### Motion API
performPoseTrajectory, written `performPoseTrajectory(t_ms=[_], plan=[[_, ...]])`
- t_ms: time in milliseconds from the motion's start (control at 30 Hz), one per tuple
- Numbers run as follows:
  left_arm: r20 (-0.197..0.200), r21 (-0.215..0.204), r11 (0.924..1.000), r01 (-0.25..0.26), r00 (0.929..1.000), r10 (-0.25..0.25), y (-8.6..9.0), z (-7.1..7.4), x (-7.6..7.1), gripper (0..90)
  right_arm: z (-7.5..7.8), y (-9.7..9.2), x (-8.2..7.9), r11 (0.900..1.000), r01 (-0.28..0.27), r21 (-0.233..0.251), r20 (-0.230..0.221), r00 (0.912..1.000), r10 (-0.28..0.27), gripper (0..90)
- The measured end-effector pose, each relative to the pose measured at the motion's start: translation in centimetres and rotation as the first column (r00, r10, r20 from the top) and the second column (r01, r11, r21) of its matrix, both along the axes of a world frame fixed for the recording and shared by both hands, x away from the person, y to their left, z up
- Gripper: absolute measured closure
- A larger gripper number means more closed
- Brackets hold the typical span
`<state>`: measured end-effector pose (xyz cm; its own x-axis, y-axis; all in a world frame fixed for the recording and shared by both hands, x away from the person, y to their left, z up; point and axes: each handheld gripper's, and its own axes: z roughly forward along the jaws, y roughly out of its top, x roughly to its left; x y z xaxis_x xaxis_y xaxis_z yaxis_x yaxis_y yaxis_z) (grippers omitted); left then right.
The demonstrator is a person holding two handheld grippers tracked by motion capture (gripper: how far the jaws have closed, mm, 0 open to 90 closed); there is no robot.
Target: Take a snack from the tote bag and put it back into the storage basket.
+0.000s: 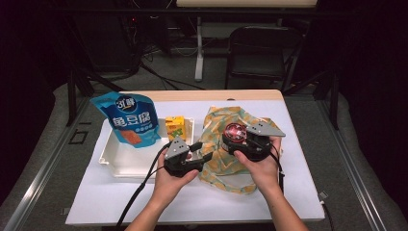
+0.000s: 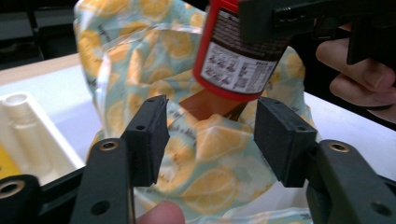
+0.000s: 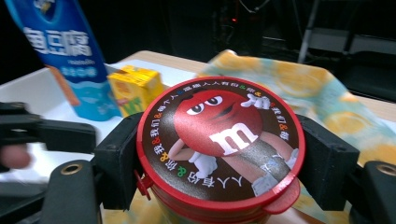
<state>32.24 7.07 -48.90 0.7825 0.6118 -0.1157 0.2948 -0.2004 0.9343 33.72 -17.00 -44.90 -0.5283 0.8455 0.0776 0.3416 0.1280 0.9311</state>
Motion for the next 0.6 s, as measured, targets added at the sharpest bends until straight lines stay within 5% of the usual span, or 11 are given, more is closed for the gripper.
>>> performPoseTrajectory(t_ms=[133,233,600], plan=[[0.017,0.033,0.9992,0.021,0.9996,-0.022,-0.9,-0.2,0.0,37.3,0.5,1.0,-0.4,0.9997,-0.02,0.014,-0.005,0.9998,0.02,25.1],[0.038,0.049,0.9987,-0.009,0.9993,0.007,-1.4,-0.3,0.0,35.2,0.8,1.8,-0.7,0.9992,-0.038,0.013,-0.01,0.9992,0.038,25.1],[0.073,0.045,0.9989,-0.011,0.9973,0.008,-2.1,-0.5,0.0,27.1,0.6,3.8,-1.4,0.9976,-0.065,-0.024,-0.027,0.9976,0.064,25.1]])
